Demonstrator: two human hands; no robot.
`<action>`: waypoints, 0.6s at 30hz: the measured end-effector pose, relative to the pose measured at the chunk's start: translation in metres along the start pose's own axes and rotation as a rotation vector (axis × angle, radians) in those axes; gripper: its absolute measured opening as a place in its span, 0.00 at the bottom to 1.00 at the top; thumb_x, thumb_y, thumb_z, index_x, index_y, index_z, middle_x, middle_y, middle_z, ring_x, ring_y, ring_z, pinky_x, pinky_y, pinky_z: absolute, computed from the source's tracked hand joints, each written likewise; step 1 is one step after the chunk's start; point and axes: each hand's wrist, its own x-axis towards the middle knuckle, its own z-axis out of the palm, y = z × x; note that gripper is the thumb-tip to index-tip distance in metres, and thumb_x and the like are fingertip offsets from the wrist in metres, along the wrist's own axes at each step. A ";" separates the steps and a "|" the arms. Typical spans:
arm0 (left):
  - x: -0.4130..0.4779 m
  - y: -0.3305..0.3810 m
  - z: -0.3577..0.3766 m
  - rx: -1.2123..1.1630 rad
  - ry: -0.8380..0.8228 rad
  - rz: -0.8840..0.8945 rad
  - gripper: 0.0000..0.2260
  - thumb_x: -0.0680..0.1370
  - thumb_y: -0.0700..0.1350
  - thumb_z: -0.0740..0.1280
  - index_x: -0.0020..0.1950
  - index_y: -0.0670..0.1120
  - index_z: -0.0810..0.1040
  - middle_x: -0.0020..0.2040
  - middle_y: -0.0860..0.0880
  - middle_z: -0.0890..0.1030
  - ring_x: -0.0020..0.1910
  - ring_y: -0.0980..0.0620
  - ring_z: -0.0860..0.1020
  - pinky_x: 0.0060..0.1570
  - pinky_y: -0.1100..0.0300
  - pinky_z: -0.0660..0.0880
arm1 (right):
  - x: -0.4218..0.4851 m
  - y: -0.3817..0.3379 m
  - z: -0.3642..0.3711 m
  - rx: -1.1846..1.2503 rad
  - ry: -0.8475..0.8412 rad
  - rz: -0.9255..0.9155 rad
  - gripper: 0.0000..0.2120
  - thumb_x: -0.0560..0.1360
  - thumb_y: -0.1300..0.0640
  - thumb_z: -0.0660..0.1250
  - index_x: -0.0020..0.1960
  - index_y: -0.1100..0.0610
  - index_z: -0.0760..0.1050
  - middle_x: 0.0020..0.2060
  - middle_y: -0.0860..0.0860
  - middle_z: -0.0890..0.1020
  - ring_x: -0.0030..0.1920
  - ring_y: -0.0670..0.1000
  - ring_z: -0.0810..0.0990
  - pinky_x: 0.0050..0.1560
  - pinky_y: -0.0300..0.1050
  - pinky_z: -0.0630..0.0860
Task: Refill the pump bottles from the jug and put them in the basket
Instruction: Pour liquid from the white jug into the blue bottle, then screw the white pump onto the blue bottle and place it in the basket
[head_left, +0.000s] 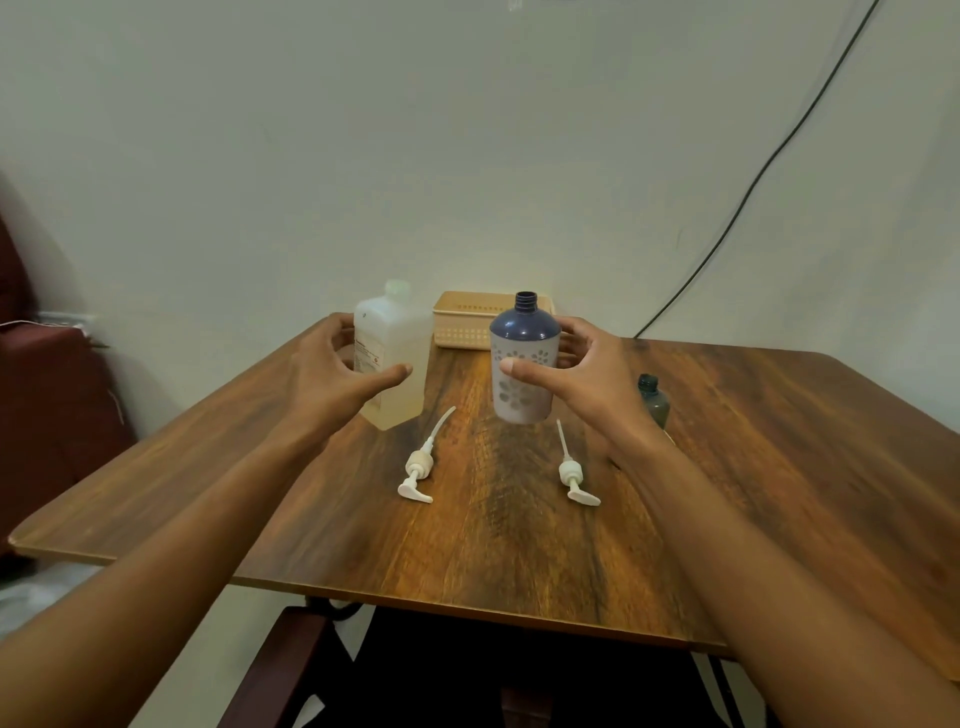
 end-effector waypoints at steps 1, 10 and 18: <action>0.000 -0.005 0.000 0.003 0.003 -0.007 0.34 0.63 0.59 0.82 0.65 0.52 0.77 0.61 0.55 0.81 0.60 0.52 0.80 0.53 0.45 0.84 | -0.001 0.000 0.000 0.002 0.000 0.004 0.35 0.66 0.48 0.87 0.70 0.50 0.79 0.61 0.45 0.86 0.61 0.45 0.84 0.59 0.44 0.84; -0.001 -0.058 -0.003 0.073 0.015 -0.070 0.34 0.66 0.52 0.84 0.68 0.50 0.75 0.63 0.51 0.80 0.61 0.48 0.79 0.54 0.49 0.81 | -0.002 0.003 0.002 0.011 -0.002 0.013 0.36 0.65 0.49 0.87 0.70 0.50 0.79 0.61 0.45 0.86 0.61 0.44 0.84 0.55 0.38 0.83; -0.004 -0.078 -0.001 0.087 0.005 -0.101 0.34 0.65 0.54 0.84 0.67 0.51 0.74 0.60 0.56 0.78 0.60 0.51 0.77 0.48 0.61 0.78 | -0.002 0.005 0.002 0.006 0.009 0.020 0.36 0.65 0.49 0.87 0.71 0.49 0.79 0.62 0.46 0.85 0.62 0.47 0.84 0.60 0.47 0.85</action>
